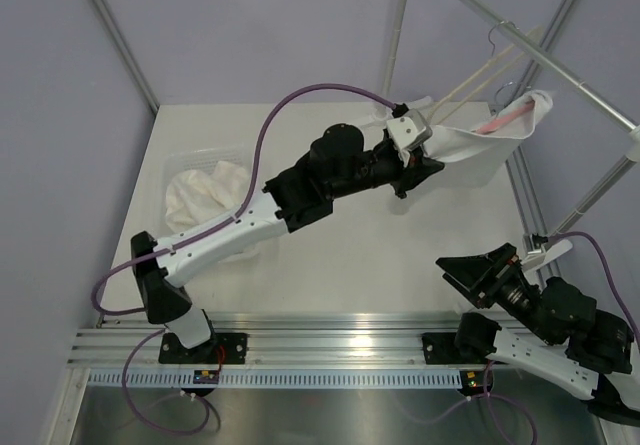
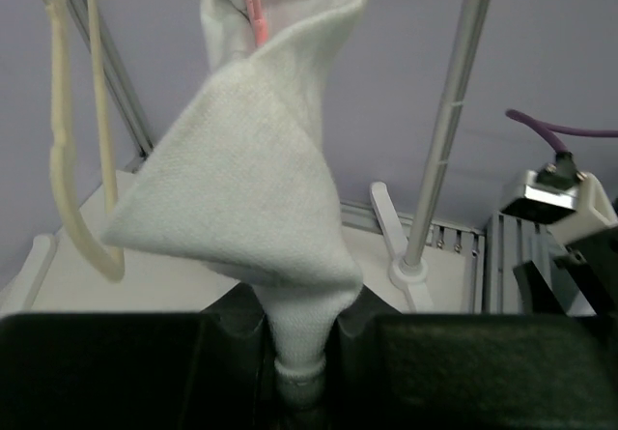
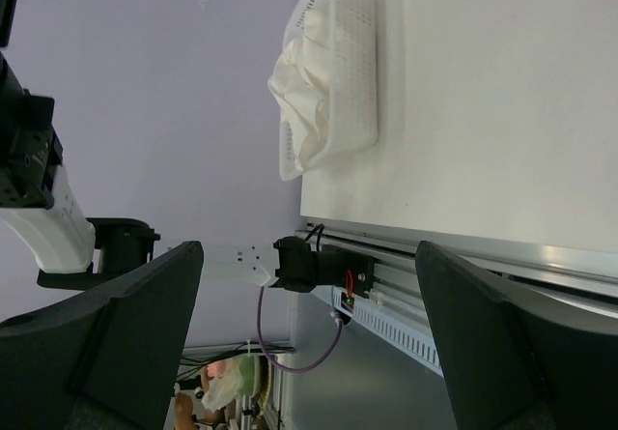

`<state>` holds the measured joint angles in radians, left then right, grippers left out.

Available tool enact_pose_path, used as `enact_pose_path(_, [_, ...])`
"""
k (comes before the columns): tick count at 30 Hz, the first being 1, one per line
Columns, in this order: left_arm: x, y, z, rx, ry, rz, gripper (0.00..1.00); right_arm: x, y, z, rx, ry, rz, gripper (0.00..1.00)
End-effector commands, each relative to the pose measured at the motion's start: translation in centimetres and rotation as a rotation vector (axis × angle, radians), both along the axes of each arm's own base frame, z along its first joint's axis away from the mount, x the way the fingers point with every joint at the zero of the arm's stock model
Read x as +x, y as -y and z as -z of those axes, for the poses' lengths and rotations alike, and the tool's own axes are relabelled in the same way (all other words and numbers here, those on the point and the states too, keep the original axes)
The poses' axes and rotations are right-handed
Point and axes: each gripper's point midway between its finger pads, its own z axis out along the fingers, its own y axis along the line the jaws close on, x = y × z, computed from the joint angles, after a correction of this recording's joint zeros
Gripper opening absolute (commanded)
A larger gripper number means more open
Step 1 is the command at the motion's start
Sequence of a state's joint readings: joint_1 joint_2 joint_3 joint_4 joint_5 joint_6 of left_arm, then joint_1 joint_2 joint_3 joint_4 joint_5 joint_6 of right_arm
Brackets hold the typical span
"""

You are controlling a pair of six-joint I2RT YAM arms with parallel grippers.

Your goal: Remove the skirt from the hanger

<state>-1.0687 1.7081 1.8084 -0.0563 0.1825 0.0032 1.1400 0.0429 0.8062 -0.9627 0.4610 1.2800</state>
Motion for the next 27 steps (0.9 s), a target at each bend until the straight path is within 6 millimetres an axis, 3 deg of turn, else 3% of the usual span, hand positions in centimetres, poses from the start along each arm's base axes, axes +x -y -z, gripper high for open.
enact_pose_path(1, [-2.5,-3.8,-5.7,-0.182,0.062,-0.008,0.0,0.6,-0.7,-0.9,0.019,0.033,0.007,0.99])
enact_pose_path(2, [-3.5,-5.2,-6.6,-0.2,0.067,-0.004,0.0,0.8,-1.3,-0.7,-0.024,0.031,-0.002,0.99])
enact_pose_path(3, [-3.9,-5.7,-6.1,-0.192,0.059,-0.002,0.0,0.8,-1.7,-0.6,-0.048,0.027,-0.011,0.99])
enact_pose_path(4, [-4.2,-5.9,-3.9,-0.147,0.023,0.0,0.0,0.8,-2.2,-0.5,-0.076,0.02,-0.027,0.99])
enact_pose_path(5, [-5.1,-7.4,-4.7,-0.163,0.022,0.003,0.0,1.1,-3.2,-0.4,-0.138,0.012,-0.042,0.99])
enact_pose_path(6, [-5.5,-8.0,-4.1,-0.154,0.006,-0.001,0.0,1.2,-3.8,-0.4,-0.168,0.009,-0.054,0.99])
enact_pose_path(7, [-5.8,-8.4,-1.5,-0.109,-0.043,-0.009,0.0,1.2,-4.5,-0.4,-0.196,0.005,-0.079,0.99])
enact_pose_path(8, [-6.5,-10.2,-2.1,-0.129,-0.048,-0.022,0.0,1.5,-5.7,-0.6,-0.257,0.006,-0.1,0.99])
enact_pose_path(10, [-6.5,-12.0,-0.6,-0.111,-0.092,-0.075,0.0,1.8,-6.8,-1.1,-0.305,0.012,-0.126,0.99])
enact_pose_path(11, [-6.5,-12.7,2.7,-0.036,-0.14,-0.102,0.0,1.9,-7.1,-2.5,-0.324,0.054,-0.147,0.99])
enact_pose_path(13, [-7.0,-15.0,3.2,-0.035,-0.169,-0.142,0.0,2.3,-9.0,-3.5,-0.363,0.092,-0.192,0.99])
enact_pose_path(14, [-7.0,-15.8,5.5,0.022,-0.2,-0.17,0.0,2.6,-9.8,-4.7,-0.388,0.139,-0.213,0.98])
enact_pose_path(16, [-7.4,-17.6,6.0,0.033,-0.231,-0.201,0.0,2.7,-11.2,-7.4,-0.351,0.227,-0.248,0.96])
enact_pose_path(17, [-7.6,-18.1,6.7,0.05,-0.247,-0.209,0.0,3.0,-12.0,-9.9,-0.326,0.31,-0.258,0.96])
enact_pose_path(21, [-8.9,-20.6,7.7,0.068,-0.289,-0.22,0.0,3.3,-13.0,-15.6,-0.268,0.486,-0.26,0.95])
enact_pose_path(25, [-9.6,-22.6,7.4,0.055,-0.288,-0.237,0.0,4.3,-13.0,-19.3,-0.261,0.556,-0.203,0.93])
enact_pose_path(27, [-9.9,-22.7,7.5,0.062,-0.288,-0.223,0.0,4.7,-13.2,-19.8,-0.276,0.566,-0.19,0.93])
